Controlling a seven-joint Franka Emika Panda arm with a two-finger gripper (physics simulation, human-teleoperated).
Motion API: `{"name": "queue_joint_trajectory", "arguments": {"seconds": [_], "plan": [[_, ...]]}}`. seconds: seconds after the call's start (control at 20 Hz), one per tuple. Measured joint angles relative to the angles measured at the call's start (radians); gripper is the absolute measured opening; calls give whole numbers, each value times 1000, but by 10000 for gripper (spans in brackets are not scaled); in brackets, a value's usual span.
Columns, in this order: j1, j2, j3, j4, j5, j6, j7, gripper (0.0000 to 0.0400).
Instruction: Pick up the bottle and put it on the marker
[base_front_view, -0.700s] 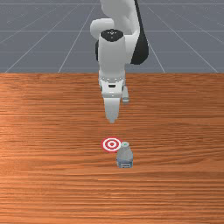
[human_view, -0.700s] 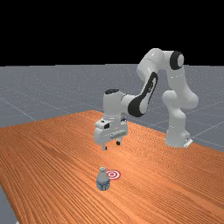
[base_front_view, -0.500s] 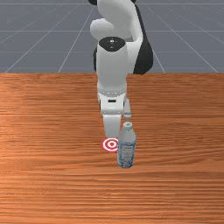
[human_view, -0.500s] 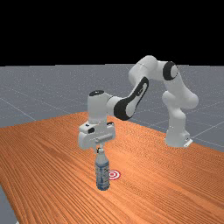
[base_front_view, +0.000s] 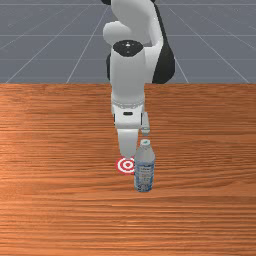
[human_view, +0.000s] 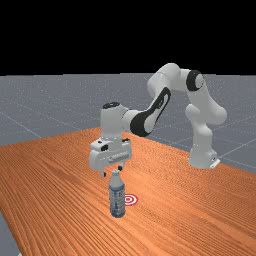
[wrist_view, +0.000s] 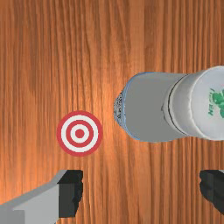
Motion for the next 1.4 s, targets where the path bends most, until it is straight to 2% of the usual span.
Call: {"name": "queue_joint_trajectory", "arguments": {"seconds": [0.35, 0.45, 1.25, 1.4], "plan": [[22, 1, -17, 10, -32, -16, 32, 400], [11, -3, -4, 3, -10, -8, 14, 400], [13, -8, -2, -4, -12, -3, 11, 400], [-2, -17, 13, 7, 17, -34, -11, 400]]}}
